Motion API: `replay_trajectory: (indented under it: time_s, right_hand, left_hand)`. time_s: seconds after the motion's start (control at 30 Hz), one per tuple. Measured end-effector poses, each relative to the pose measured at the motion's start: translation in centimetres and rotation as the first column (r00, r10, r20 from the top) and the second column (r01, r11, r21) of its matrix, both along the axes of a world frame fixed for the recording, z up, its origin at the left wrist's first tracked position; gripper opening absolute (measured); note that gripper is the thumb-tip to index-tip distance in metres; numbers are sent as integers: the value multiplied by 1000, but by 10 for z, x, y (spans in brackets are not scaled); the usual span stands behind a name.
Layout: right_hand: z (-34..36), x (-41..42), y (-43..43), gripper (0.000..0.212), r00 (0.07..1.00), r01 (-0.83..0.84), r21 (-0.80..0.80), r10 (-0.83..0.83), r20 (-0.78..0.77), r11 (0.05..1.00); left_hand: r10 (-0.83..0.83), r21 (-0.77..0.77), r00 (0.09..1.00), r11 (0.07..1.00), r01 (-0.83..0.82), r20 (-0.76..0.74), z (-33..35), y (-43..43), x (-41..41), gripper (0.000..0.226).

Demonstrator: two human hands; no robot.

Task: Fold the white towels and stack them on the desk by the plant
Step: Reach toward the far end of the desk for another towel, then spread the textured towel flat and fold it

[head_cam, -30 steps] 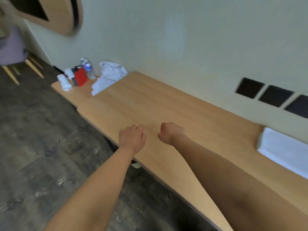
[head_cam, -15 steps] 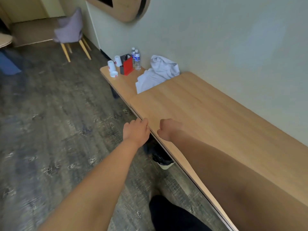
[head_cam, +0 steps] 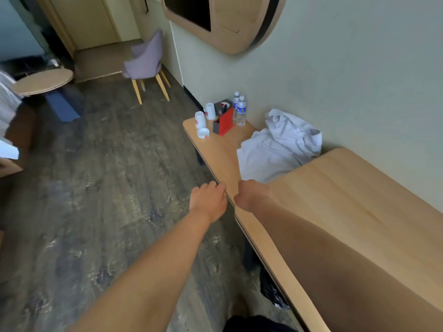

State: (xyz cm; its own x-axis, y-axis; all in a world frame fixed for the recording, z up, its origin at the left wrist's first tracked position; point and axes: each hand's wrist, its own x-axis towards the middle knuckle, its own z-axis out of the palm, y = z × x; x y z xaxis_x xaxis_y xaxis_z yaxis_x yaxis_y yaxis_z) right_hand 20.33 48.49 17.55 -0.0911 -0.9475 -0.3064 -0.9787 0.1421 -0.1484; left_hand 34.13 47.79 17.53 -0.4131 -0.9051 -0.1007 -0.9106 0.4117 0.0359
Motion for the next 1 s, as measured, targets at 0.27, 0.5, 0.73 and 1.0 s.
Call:
replay_trajectory:
  time_s: [0.27, 0.5, 0.73, 1.0]
  right_hand:
    - [-9, -33, -94, 27, 995, 98, 7, -98, -22, 995]
    - [-26, -79, -173, 13, 936, 351, 62, -350, -26, 934]
    - [-39, -116, -249, 17, 815, 580, 119, -573, -89, 806]
    - [-53, -163, -292, 30, 683, 731, 139, -718, -134, 669]
  left_hand:
    - [-61, 49, 998, 997, 62, -16, -11, -116, -32, 25]
    - [-262, 80, 964, 961, 264, -40, -38, -229, -88, 19]
    - [-522, 44, 851, 850, 525, -62, -54, -347, -145, 23]
    - [-667, 102, 743, 737, 668, -50, -83, -427, -213, 33]
